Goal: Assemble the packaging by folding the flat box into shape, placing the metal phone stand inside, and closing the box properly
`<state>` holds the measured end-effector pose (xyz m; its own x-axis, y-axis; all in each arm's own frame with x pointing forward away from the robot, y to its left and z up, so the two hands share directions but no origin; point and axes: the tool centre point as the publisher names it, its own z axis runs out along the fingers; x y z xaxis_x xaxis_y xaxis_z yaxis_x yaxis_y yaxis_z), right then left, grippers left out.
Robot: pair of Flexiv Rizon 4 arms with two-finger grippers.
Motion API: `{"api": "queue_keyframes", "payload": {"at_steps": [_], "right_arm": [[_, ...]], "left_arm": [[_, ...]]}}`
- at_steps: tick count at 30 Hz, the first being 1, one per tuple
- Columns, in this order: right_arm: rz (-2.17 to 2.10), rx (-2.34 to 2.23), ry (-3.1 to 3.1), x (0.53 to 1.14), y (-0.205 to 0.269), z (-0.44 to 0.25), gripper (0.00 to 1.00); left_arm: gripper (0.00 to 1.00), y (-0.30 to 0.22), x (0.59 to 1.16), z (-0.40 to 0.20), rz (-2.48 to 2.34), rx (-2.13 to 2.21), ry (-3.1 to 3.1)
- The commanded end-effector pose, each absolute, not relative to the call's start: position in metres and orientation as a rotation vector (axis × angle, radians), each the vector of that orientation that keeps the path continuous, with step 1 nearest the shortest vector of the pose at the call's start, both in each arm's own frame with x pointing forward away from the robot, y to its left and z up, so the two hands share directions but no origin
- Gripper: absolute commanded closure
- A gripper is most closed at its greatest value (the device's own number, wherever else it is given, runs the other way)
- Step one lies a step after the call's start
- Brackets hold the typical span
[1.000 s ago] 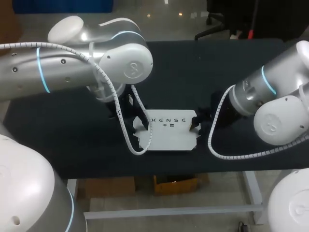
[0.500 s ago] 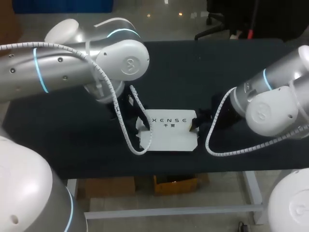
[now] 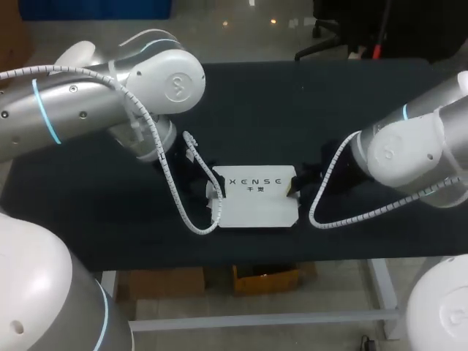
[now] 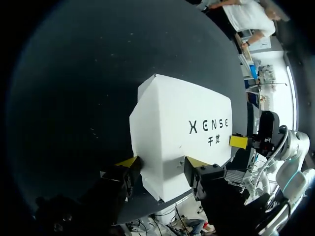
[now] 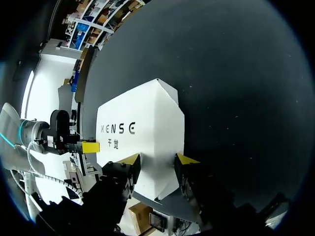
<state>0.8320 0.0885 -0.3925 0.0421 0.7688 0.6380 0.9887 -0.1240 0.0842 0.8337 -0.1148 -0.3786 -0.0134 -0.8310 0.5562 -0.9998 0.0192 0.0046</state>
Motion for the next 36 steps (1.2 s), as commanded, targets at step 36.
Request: {"api": "queue_keyframes", "payload": {"at_steps": [36], "right_arm": [[-0.817,-1.846,-1.699,0.841,0.095,-0.385,0.56]], "left_arm": [[0.45,-0.125,0.834,-0.372,0.553,1.830,-1.829]]}}
